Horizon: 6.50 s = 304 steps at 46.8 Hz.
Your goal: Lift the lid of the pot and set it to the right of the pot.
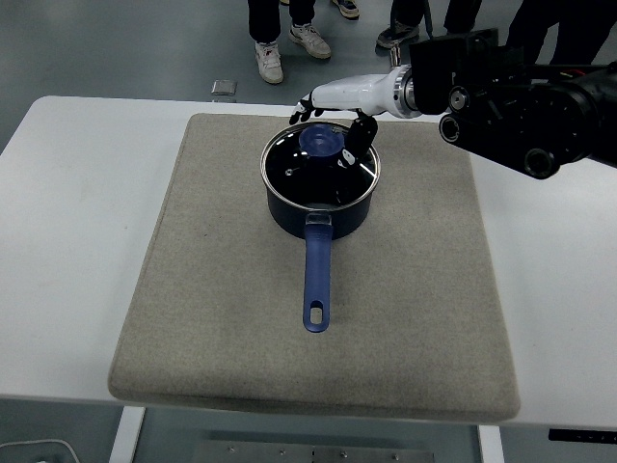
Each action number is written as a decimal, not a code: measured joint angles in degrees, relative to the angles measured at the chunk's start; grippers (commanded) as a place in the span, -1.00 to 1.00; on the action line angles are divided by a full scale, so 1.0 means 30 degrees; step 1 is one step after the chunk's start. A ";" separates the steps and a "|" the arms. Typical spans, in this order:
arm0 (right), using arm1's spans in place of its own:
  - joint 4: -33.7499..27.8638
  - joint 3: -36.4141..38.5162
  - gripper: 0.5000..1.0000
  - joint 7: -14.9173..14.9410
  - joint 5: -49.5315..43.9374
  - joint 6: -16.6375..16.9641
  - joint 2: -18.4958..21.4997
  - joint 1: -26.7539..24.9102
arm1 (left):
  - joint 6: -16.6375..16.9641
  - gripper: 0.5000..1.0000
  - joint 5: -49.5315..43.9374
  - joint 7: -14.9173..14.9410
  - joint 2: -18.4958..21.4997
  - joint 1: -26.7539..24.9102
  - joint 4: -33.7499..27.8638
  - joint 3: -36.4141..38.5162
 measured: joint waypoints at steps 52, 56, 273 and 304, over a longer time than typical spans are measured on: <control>-0.0291 -0.0410 0.20 0.0001 -0.0290 0.0022 0.0494 0.0225 | 0.0000 1.00 -0.0001 0.0001 0.0000 -0.0003 0.0002 0.0017; -0.0291 -0.0411 0.07 0.0001 -0.0291 0.0053 0.0502 0.0232 | -0.0001 1.00 -0.0001 0.0001 0.0000 -0.0007 0.0002 0.0014; -0.1788 -0.1761 0.61 0.0100 0.0205 -0.0476 -0.3787 -0.3145 | 0.0000 1.00 0.0000 0.0001 0.0000 -0.0002 0.0001 0.0010; -0.2830 0.4421 0.61 0.0766 0.8926 0.1159 -0.3878 -0.5196 | 0.0000 1.00 0.0003 0.0001 0.0000 -0.0004 0.0002 0.0009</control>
